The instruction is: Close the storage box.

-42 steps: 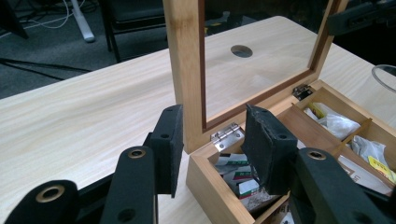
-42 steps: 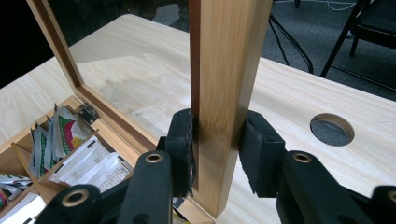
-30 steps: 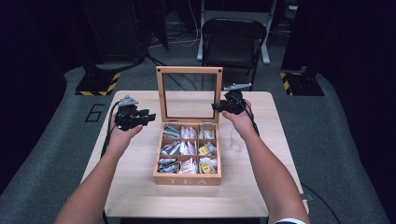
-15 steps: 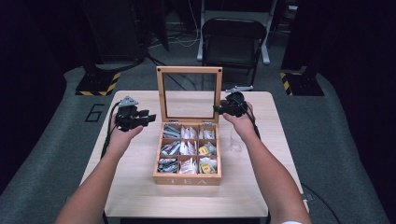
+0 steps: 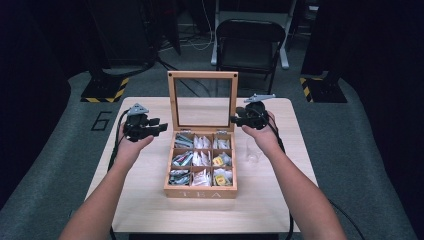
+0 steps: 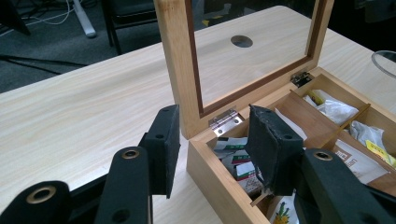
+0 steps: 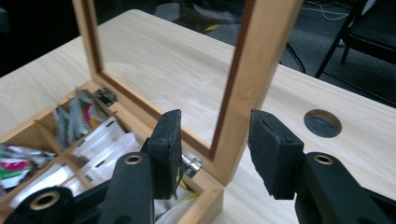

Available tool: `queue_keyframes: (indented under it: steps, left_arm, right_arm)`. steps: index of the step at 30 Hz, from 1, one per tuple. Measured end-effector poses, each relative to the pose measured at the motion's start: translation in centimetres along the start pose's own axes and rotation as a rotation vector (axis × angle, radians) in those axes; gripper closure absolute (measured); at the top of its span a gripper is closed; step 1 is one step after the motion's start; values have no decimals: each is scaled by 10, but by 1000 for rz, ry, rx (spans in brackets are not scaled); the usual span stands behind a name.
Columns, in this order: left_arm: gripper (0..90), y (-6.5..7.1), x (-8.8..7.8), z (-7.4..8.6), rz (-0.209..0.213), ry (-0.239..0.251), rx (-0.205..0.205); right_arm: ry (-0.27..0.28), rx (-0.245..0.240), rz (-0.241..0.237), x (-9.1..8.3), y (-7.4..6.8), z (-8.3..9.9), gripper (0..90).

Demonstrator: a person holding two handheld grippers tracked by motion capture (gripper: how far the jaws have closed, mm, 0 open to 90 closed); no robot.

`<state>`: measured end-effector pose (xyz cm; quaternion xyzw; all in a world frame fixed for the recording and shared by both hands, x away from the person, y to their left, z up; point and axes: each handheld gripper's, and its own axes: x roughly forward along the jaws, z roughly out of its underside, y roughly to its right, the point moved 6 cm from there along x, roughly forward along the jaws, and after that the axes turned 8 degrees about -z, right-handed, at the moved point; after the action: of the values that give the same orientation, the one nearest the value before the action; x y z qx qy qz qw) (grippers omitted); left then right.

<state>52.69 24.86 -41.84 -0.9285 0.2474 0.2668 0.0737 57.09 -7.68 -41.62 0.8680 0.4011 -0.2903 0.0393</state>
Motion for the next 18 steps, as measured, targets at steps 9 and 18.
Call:
queue_keyframes:
  steps: [9,18]
  left_arm:
    - [543,2,-4,-1,3,9,6]
    - [543,3,-7,-2,5,18,8]
  right_arm:
    - [4,-33,-20,-13,-12,9,566]
    - [5,-56,-49,-26,-25,19,598]
